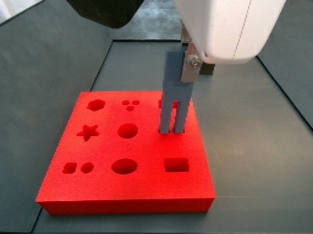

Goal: Pick up the double-square object. Move up. Move to above the board. Insert the double-square object.
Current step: Insert the double-square object.

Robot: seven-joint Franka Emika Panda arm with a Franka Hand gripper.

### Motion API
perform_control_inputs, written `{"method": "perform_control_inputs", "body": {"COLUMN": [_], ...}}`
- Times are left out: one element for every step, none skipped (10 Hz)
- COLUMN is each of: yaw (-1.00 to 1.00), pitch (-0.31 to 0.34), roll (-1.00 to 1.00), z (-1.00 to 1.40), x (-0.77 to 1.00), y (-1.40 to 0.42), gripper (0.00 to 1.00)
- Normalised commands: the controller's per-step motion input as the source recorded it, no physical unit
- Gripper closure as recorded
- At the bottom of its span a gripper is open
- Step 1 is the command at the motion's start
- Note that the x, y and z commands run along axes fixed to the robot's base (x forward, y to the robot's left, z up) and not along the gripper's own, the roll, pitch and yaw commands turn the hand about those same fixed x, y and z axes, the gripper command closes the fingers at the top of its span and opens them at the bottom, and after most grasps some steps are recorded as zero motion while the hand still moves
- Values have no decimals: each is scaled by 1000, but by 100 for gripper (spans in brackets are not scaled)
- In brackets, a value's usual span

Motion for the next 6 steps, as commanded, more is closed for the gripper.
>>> {"method": "perform_control_inputs", "body": {"yaw": [-97,-63,-51,-46,0,0], "pitch": [-44,-59,-66,-114,-16,0], "roll": [0,50,53,-47,-26,0], "z": [-514,-614,-531,-209,-54,0], "x": [103,134,146,146,0,0], "y": [-163,-223,-117,-20,0,0], "gripper": [100,100,100,100,100,100]}}
